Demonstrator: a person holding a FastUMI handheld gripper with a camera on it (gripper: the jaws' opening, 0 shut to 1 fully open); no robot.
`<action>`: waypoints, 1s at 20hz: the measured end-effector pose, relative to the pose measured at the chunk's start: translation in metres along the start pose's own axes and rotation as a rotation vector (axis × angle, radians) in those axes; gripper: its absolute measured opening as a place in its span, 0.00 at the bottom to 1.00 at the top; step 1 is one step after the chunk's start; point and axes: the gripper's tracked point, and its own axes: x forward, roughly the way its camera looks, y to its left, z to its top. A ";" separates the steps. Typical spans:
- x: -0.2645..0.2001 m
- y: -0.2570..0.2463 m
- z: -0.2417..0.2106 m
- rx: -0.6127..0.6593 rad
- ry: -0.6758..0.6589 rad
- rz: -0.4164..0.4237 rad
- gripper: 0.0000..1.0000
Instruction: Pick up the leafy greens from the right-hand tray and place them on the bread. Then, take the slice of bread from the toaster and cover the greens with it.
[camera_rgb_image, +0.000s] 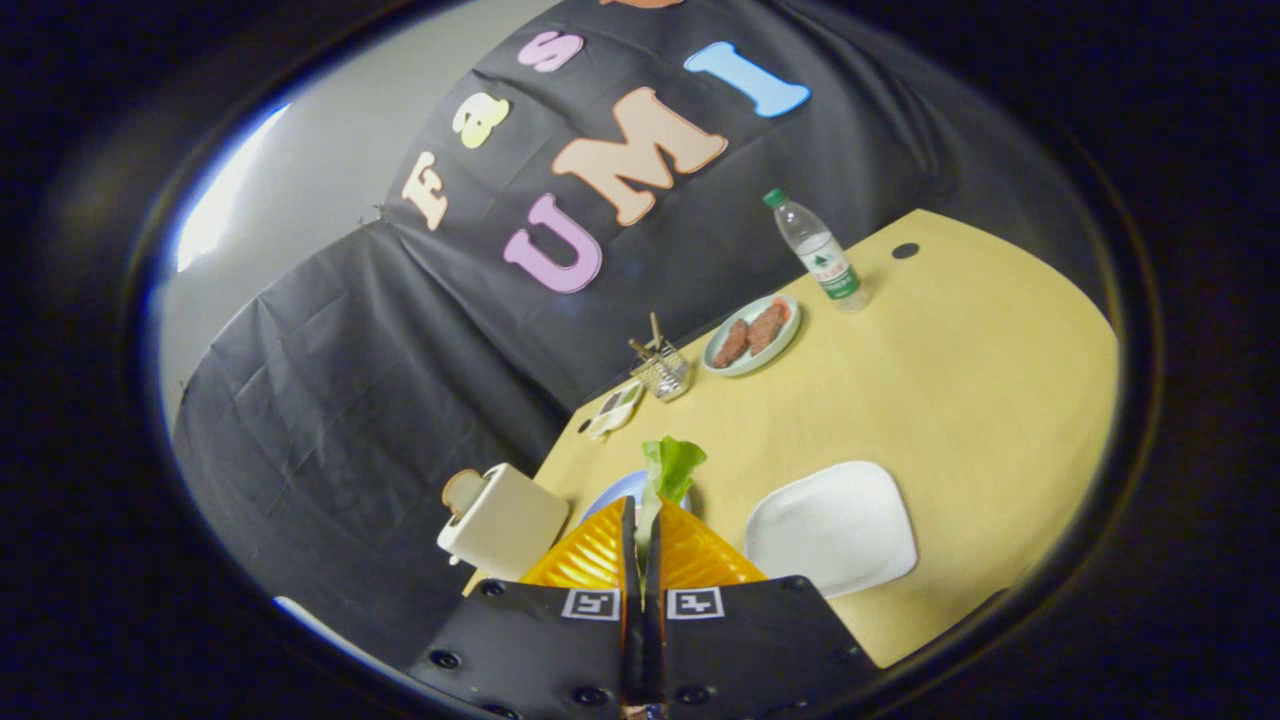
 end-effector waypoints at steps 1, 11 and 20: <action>0.007 0.011 -0.002 0.003 0.004 0.022 0.03; 0.095 0.089 -0.051 0.059 0.036 0.145 0.03; 0.172 0.058 -0.112 0.049 0.088 0.013 0.03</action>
